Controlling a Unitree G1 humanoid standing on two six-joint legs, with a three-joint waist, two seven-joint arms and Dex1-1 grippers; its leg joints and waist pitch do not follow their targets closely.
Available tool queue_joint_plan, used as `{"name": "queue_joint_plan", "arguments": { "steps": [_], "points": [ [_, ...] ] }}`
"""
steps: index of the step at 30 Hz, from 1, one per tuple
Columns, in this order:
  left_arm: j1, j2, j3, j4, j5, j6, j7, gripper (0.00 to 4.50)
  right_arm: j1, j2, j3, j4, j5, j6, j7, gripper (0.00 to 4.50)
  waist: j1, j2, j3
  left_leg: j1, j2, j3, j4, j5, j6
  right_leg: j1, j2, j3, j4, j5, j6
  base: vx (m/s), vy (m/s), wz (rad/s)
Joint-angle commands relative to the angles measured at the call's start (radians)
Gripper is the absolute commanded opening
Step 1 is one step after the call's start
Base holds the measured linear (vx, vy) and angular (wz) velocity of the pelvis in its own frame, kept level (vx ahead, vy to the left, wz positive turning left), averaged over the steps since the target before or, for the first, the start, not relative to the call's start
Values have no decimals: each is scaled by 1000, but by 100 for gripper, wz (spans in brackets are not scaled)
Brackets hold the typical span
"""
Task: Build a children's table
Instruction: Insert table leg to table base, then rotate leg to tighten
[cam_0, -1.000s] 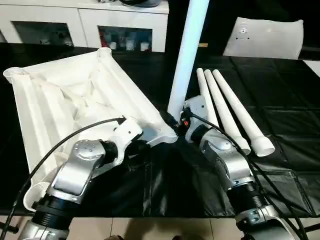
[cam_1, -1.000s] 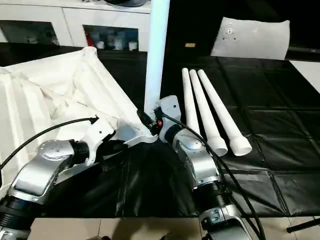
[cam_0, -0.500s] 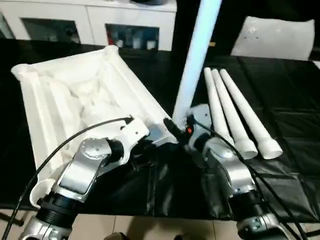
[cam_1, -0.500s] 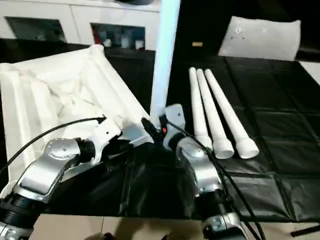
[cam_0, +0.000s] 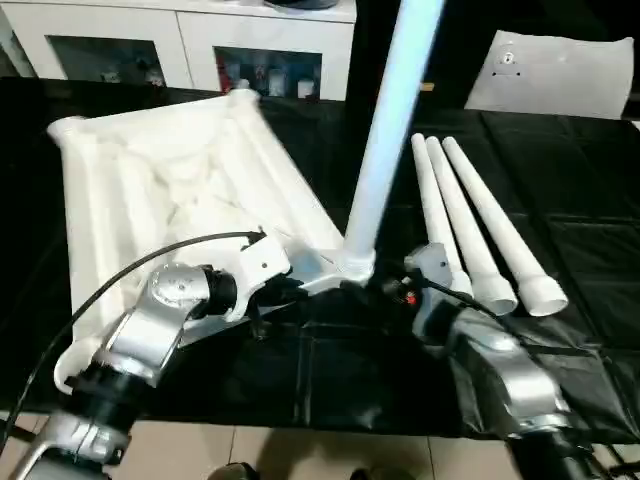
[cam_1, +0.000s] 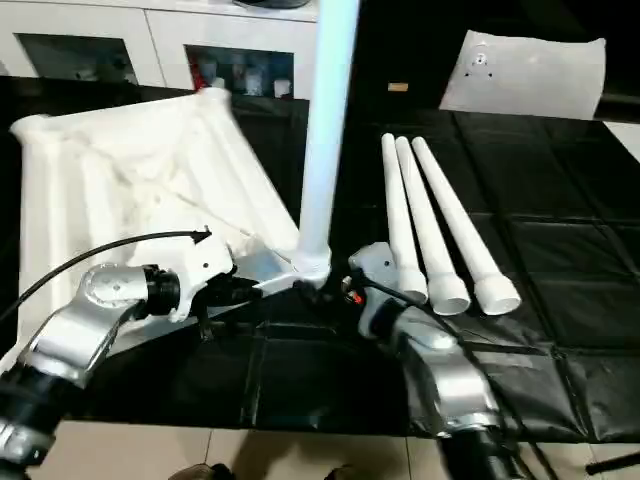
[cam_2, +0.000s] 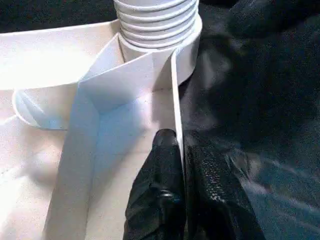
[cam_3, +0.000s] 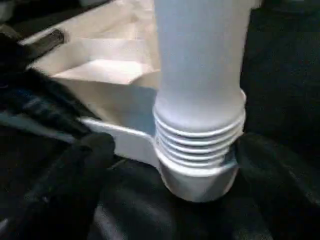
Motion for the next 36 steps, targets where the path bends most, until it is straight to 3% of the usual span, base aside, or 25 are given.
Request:
{"name": "queue_joint_plan", "arguments": {
  "steps": [1, 8, 10, 13, 15, 18, 19, 26, 36],
  "points": [
    [-15, 14, -16, 51, -15, -53, -65, 0, 4, -50, -17, -56, 37, 21, 79, 446, 1, -1, -51, 18, 45, -7, -56, -168, 79, 44, -59, 35, -71, -29, -211, 0, 0, 0],
    [-44, 55, -33, 97, -42, -107, -208, 0, -32, -134, -24, -50, 55, 29, 184, 446, 5, -1, -57, 19, 46, -5, -48, -108, 107, 46, -62, 33, -58, 51, -254, 0, 0, 0],
    [-66, 80, -64, 147, -38, -170, -297, 0, -60, -185, 3, -37, 58, 33, 268, 446, 11, -5, -59, 21, 44, -4, -44, -93, 121, 47, -59, 31, -55, 72, -263, 0, 0, 0],
    [-80, 88, -83, 173, -43, -195, -358, 0, -77, -213, 34, -23, 72, 41, 351, 446, 19, -3, -59, 24, 46, -2, -42, -95, 128, 47, -62, 33, -53, 83, -268, 0, 0, 0],
    [-87, 91, -95, 176, -43, -201, -389, 0, -98, -218, 57, 5, 60, 34, 386, 420, 21, -6, -58, 23, 49, -2, -42, -93, 127, 47, -64, 31, -50, 86, -280, 0, 0, 0],
    [-97, 95, -112, 184, -30, -221, -418, 0, -135, -201, 75, 64, 34, 8, 400, 406, 24, -4, -59, 24, 50, -2, -42, -97, 119, 45, -65, 29, -49, 63, -288, 0, 0, 0],
    [-101, 93, -115, 188, -24, -228, -416, 0, -146, -195, 79, 82, 28, 1, 404, 381, 24, -5, -58, 23, 50, -2, -42, -106, 112, 45, -66, 29, -50, 49, -290, 0, 0, 0],
    [-135, 76, -127, 244, -13, -282, -436, 0, -192, -178, 128, 136, 12, -32, 466, 322, 28, -12, -57, 23, 50, -2, -42, -120, 99, 45, -67, 29, -51, 5, -275, 0, 0, 0],
    [-153, 71, -130, 288, 2, -313, -434, 0, -205, -157, 146, 159, 13, -45, 497, 258, 30, -13, -60, 23, 50, -2, -40, -110, 100, 45, -68, 29, -48, 20, -278, 0, 0, 0]
  ]
}}
